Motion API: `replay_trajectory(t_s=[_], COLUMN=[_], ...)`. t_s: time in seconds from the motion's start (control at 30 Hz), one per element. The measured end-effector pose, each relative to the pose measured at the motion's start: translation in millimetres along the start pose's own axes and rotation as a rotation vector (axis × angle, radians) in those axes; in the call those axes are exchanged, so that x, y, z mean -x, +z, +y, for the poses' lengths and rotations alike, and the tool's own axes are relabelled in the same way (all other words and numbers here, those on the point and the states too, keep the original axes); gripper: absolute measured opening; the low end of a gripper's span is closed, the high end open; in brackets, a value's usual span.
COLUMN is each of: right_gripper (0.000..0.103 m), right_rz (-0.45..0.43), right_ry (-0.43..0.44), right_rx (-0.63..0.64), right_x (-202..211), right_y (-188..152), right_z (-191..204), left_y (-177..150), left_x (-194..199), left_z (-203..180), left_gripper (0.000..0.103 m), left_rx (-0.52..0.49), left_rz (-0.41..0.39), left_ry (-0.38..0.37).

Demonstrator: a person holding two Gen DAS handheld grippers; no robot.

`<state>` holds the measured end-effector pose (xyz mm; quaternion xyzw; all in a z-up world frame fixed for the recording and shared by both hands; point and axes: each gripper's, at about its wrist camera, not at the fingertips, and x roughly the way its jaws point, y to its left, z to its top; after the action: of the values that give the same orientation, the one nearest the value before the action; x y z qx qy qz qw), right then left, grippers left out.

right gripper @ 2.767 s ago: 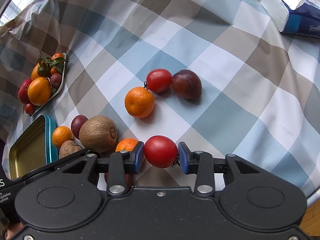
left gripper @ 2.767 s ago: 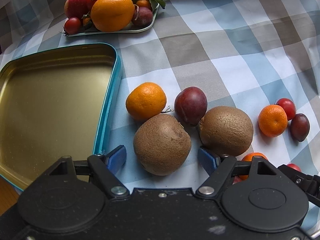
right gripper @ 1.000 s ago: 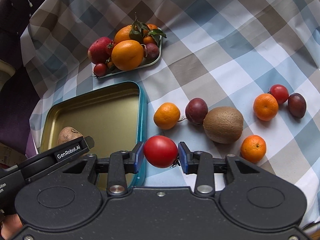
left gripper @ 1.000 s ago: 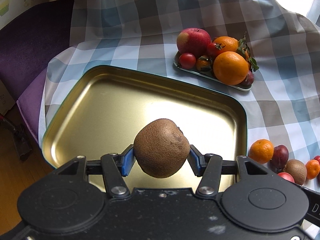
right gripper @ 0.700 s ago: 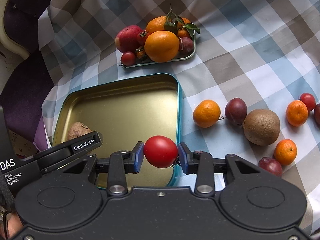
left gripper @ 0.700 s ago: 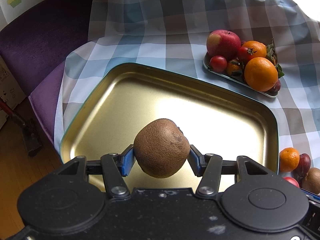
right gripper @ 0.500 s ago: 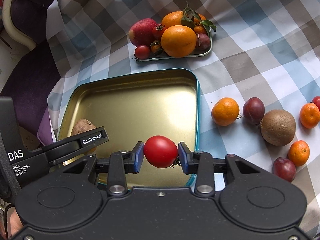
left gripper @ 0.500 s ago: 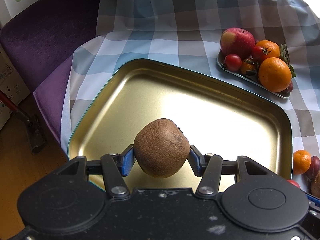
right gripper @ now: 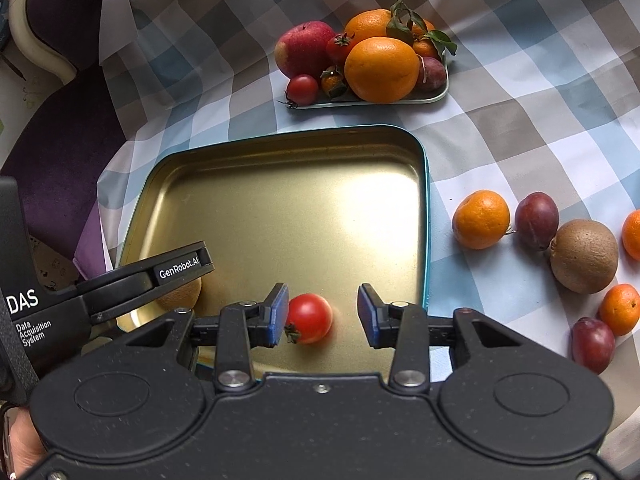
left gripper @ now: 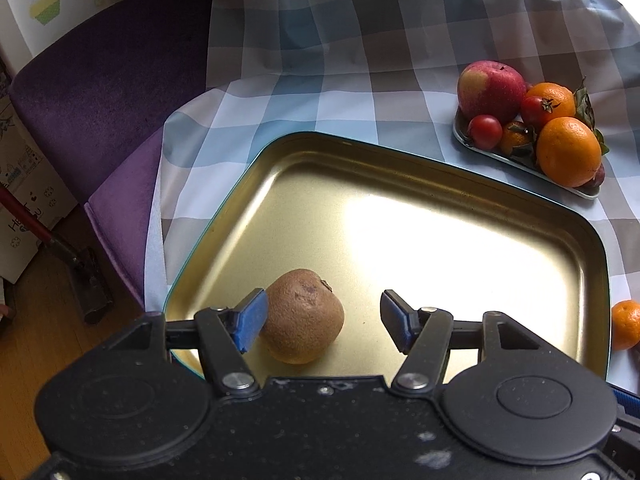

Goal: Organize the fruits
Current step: 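Open the left gripper to drop the kiwi in the tray while the right releases the tomato beside it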

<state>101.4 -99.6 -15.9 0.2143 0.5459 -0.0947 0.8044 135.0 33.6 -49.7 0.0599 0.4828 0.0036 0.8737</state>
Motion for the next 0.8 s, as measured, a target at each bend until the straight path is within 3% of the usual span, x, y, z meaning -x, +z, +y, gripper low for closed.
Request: replay_trajectory(t_s=[0.8], right_gripper=[0.048], right_rz=[-0.026], right_ry=[-0.010], right_rx=[-0.042], right_x=[10.7], right_y=[5.7], right_z=[-10.5], left_y=[-4.5], left_x=[17.2], left_z=[-18.4], left_gripper=[0.074], left_rx=[-0.058], left_rz=[0.000], left_ry=[-0.031])
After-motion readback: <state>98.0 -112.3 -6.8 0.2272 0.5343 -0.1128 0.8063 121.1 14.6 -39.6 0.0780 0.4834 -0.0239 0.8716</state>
